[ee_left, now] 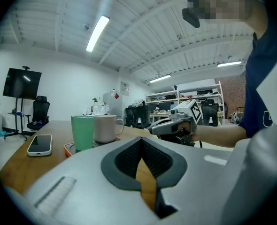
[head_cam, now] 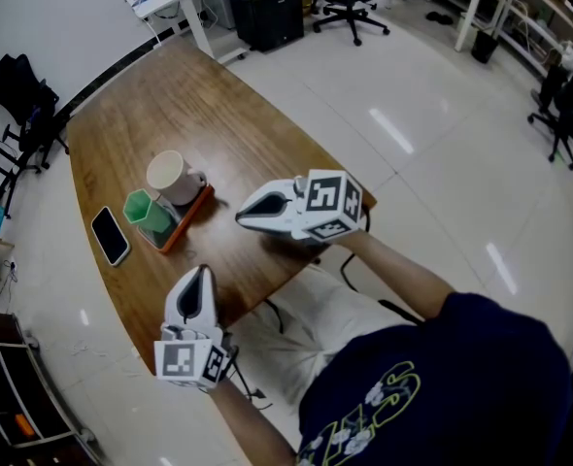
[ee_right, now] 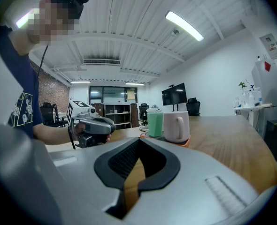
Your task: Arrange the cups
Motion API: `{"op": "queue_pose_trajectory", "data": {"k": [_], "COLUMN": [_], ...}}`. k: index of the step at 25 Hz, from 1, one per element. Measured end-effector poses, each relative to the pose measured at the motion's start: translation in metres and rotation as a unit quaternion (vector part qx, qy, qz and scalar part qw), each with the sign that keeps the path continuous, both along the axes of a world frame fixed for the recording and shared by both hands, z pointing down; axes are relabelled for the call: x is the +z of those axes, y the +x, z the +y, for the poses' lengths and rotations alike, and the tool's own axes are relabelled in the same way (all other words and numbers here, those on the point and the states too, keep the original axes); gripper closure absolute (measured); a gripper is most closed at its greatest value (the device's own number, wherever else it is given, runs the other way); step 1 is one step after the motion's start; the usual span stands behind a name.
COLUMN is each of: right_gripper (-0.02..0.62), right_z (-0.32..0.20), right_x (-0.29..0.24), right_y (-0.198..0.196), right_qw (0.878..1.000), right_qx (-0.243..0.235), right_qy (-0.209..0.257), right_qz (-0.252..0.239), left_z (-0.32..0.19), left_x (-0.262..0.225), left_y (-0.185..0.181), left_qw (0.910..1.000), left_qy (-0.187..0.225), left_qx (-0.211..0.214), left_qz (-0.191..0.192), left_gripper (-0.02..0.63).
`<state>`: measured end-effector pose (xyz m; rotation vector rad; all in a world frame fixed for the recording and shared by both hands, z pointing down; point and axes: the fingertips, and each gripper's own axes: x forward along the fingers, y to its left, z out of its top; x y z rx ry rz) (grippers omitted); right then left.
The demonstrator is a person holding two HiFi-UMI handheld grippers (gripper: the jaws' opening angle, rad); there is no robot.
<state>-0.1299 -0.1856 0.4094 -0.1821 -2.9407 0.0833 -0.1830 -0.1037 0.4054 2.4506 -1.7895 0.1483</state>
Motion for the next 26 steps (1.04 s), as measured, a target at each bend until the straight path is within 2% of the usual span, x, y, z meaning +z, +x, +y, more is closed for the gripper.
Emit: {"op": "queue_pose_trajectory", "data": {"k": [26], "right_gripper": [0.6], "right_z": [0.0021], "right_x": [-0.0008], "right_y": [0.0021], "right_qw": [1.0], "right_qx": [-0.004], "right_qy": [0.002], "right_qz": [0.0], "left_z": [-0.0028], "left_x": [0.001], "left_y": [-0.0056], "left_qw": [0.9997], "left_qy": [-0.011], "left_qx": [-0.017], "left_qz": [0.011], "left_gripper": [0.601]}}
